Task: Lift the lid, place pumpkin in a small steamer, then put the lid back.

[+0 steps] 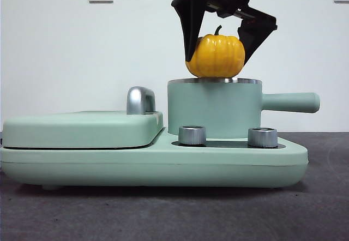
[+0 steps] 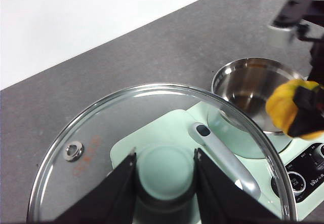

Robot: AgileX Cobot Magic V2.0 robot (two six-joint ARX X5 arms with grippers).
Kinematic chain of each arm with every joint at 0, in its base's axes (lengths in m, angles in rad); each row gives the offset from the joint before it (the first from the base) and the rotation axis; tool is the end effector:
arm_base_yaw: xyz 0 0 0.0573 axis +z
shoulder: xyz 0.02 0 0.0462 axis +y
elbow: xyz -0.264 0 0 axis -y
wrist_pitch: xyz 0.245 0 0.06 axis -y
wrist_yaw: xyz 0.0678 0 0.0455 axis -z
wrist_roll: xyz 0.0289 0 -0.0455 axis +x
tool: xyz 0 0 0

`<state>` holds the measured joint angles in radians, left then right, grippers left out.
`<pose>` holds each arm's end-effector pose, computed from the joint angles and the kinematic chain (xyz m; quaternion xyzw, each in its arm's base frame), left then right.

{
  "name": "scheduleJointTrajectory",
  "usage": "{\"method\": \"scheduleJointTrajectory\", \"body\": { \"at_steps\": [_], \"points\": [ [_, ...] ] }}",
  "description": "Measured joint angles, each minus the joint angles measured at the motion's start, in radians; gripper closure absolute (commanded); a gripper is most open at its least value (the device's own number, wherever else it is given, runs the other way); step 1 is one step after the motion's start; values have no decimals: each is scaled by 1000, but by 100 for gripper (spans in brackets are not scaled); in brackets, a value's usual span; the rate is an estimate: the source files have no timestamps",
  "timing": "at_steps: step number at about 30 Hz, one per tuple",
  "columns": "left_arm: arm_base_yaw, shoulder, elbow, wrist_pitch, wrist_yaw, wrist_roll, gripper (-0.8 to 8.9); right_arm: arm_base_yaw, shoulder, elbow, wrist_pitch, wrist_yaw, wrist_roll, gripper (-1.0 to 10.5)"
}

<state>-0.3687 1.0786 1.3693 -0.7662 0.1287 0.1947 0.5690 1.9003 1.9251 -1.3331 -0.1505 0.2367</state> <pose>0.1838 -0.0750 0.4197 0.1196 0.2095 -0.2608 0.9348 0.3126 0.2051 0.3263 -0.0378 0.6240 0.2071 0.7525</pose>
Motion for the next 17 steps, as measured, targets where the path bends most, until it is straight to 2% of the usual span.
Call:
{"method": "scheduleJointTrajectory", "body": {
  "at_steps": [7, 12, 17],
  "points": [
    [0, 0, 0, -1, 0, -1, 799, -60, 191, 195, 1, 21, -52, 664],
    [0, 0, 0, -1, 0, -5, 799, -64, 263, 199, 0, 61, -77, 664],
    [0, 0, 0, -1, 0, -8, 799, -60, 290, 199, 0, 65, -83, 663]
  ]
}}
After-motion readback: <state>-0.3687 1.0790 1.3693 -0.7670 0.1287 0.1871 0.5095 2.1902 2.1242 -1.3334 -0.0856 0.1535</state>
